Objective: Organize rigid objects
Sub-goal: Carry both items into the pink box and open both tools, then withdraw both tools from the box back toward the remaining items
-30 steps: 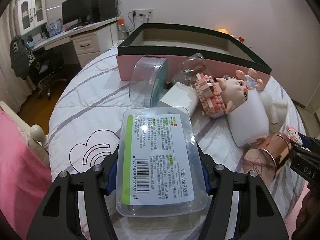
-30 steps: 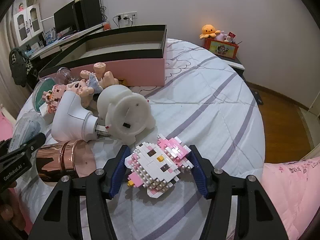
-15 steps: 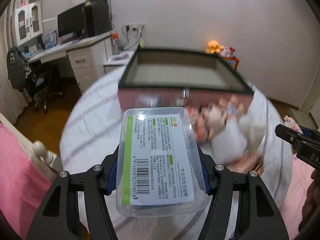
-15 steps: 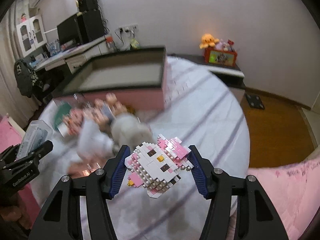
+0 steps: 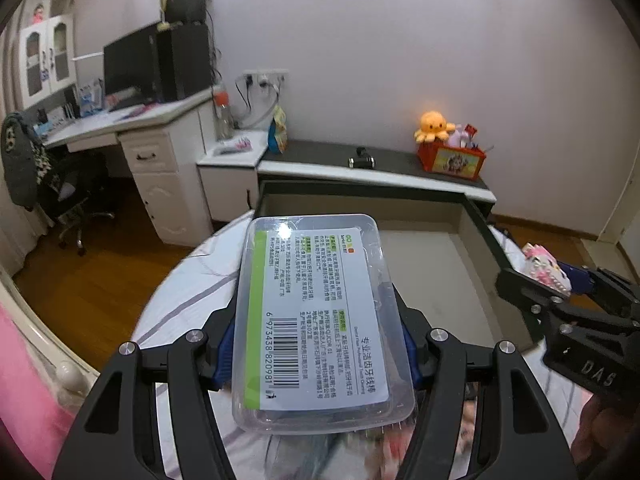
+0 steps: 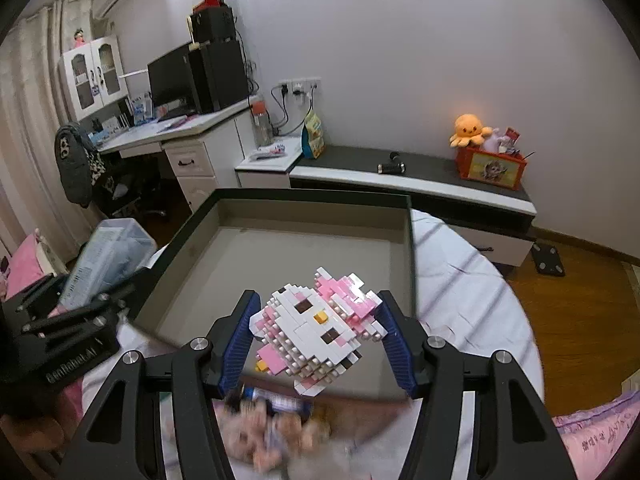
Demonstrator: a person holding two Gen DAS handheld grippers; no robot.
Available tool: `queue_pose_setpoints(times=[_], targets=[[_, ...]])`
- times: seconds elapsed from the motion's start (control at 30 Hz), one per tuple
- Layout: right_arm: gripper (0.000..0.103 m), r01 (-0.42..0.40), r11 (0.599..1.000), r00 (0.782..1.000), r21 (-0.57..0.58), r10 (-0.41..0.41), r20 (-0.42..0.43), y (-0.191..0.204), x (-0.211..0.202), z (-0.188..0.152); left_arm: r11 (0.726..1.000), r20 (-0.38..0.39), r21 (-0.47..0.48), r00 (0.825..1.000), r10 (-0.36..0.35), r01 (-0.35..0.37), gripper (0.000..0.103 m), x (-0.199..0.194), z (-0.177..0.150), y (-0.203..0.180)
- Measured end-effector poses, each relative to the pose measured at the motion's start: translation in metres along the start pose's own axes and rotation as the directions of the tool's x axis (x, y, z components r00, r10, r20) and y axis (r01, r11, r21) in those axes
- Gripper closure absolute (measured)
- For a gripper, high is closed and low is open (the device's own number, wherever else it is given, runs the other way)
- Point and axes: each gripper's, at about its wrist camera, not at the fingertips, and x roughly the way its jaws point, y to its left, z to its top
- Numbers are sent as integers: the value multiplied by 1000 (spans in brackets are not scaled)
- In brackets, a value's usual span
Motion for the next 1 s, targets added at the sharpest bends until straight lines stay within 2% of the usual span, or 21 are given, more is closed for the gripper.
queue_pose_setpoints(times=[0.2, 0.3, 0.4, 0.47, 0.5, 0.53, 0.57, 0.63, 0.73, 0.8, 0.87, 0.9, 1.0], targets=[[42, 2, 1000, 996, -1, -2, -85, 3, 56, 11, 1000, -107, 16, 994, -6, 8, 39, 59, 8, -5], [42, 11, 1000, 993, -5, -12, -121, 4, 74, 11, 1000, -147, 26, 989, 11, -7, 38, 76, 6, -6], [41, 11, 1000, 989, -3, -11, -147, 2, 85, 8, 999, -156, 23, 987, 28, -24, 29, 81, 5, -3], [36, 14, 1000, 987, -4, -14, -158, 0, 88, 7, 999, -147, 5, 988, 46, -46, 19, 77, 5, 4], [28, 12, 1000, 987, -1, -12, -162, -1, 88, 6, 999, -142, -6, 989, 50, -52, 17, 75, 6, 8], [21, 11, 1000, 987, 2, -11, -163, -3, 87, 5, 999, -139, -19, 990, 26, -29, 16, 74, 6, 11], [20, 11, 1000, 987, 9, -9, -159, -3, 85, 5, 999, -136, -34, 991, 2, -7, 16, 70, 6, 14], [20, -8, 1000, 987, 28, 13, -159, -6, 82, 4, 999, -115, -45, 993, -12, 7, 14, 59, 4, 17], [19, 0, 999, 988, 43, 6, -157, -6, 76, 4, 999, -39, -38, 999, 6, -7, 0, 31, 3, 17], [16, -17, 998, 992, 61, 25, -125, -6, 64, 5, 999, 25, -49, 1000, 7, -6, 0, 7, 3, 20], [9, -20, 997, 995, 76, 27, -92, -5, 52, 5, 998, 63, -61, 998, 13, -9, 0, -13, 3, 24], [0, -20, 996, 997, 84, 26, -75, -5, 44, 6, 998, 81, -65, 997, 20, -15, 0, -21, 4, 25], [0, -38, 995, 999, 97, 40, -16, -1, 20, 8, 997, 132, -72, 990, 43, -34, 0, -48, 2, 31]])
